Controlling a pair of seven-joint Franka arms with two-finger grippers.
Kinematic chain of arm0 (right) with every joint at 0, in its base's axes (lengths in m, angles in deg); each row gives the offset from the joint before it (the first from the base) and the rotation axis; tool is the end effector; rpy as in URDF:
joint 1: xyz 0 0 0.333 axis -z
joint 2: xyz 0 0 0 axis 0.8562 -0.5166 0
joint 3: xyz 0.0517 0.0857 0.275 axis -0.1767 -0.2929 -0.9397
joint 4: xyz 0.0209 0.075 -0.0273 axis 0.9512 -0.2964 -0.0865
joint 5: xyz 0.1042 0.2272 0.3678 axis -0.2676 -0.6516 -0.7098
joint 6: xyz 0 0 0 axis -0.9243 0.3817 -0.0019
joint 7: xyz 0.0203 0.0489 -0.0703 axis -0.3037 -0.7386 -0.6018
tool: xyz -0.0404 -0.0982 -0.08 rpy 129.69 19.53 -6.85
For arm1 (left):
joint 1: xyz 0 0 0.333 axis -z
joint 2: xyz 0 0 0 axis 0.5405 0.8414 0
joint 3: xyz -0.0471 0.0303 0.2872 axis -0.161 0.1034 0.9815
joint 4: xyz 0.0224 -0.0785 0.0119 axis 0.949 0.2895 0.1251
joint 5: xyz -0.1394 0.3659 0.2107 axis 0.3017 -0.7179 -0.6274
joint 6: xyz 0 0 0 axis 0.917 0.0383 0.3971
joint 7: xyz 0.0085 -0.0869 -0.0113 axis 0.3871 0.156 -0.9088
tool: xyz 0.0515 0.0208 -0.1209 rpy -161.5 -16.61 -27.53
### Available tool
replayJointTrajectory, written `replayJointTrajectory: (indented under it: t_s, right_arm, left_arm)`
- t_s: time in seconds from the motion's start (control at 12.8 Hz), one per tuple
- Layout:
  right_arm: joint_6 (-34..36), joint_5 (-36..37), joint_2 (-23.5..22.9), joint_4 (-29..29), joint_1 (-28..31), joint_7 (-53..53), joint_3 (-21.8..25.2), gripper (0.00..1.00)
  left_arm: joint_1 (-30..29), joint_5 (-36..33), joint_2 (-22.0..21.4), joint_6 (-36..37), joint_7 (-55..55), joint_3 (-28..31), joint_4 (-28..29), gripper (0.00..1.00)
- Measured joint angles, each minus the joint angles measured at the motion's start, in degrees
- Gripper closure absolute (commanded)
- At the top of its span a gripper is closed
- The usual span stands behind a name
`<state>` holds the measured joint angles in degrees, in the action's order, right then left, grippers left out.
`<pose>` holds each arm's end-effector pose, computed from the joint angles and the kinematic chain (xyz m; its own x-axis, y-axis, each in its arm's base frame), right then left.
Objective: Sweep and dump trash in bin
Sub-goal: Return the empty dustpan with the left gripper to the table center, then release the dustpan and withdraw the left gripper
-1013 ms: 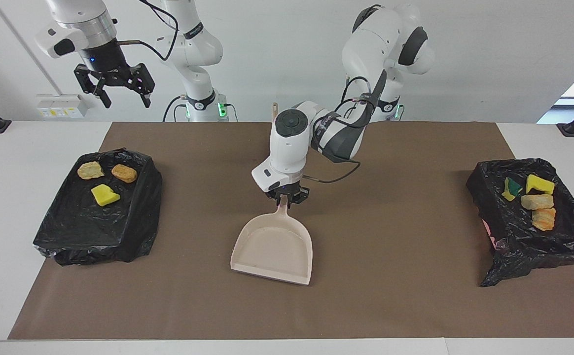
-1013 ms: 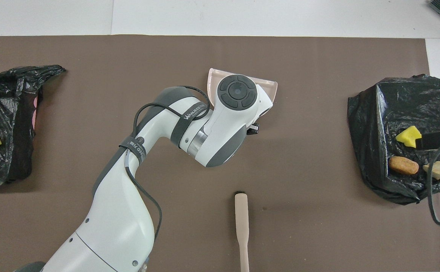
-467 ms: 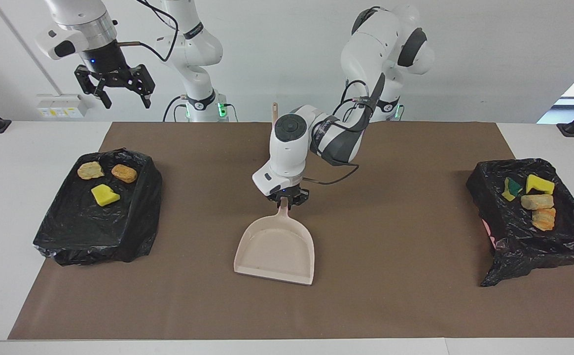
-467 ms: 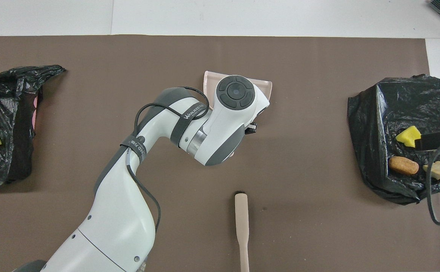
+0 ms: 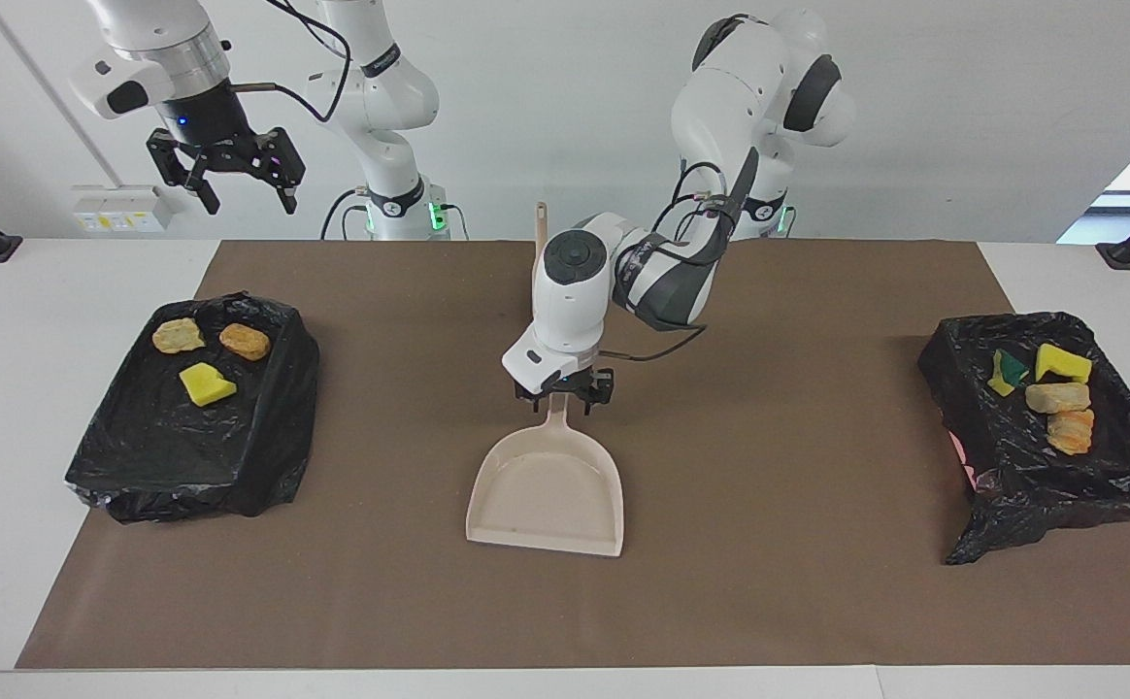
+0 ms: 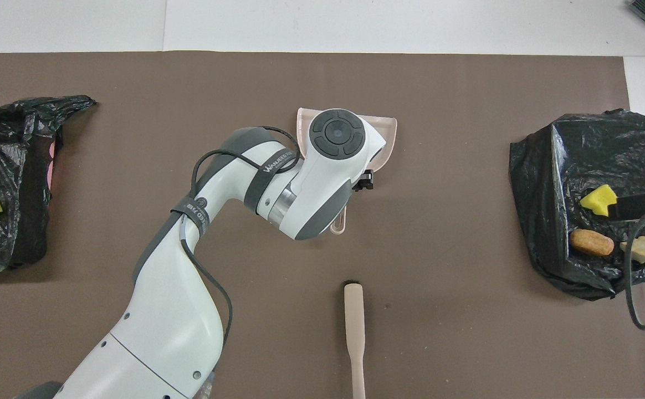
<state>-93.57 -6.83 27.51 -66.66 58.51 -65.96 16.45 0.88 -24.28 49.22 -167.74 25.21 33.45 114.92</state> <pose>0.5604 -0.0158 0.6278 0.9998 -0.0104 0.0180 -0.0104 -0.9999 0.0027 0.6015 -0.4912 0.3078 0.9969 -0.0773 0.0146 -0.0780 -0.9956 0.0511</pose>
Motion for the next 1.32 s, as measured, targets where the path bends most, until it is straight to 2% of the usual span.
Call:
replayJointTrajectory:
  t_s: [0.16,0.47,1.01,1.32]
  right_arm:
    - [0.0,0.53,0.0,0.0,-0.01,0.0,-0.1,0.0]
    - [-0.07,0.58,0.0,0.01,0.08,0.0,0.07,0.0]
    - [-0.07,0.57,0.0,0.01,0.08,0.0,0.04,0.0]
    - [-0.07,0.57,0.0,0.01,0.08,0.0,0.04,0.0]
  left_arm:
    - [-3.7,-0.07,-3.22,0.09,1.6,0.12,1.06,0.0]
    - [-12.79,-0.07,-14.22,1.5,13.78,0.2,7.76,0.0]
    - [-24.65,0.61,-30.53,18.55,30.54,0.5,8.77,0.0]
    - [-30.44,3.61,-35.5,25.75,36.16,0.66,8.87,0.0]
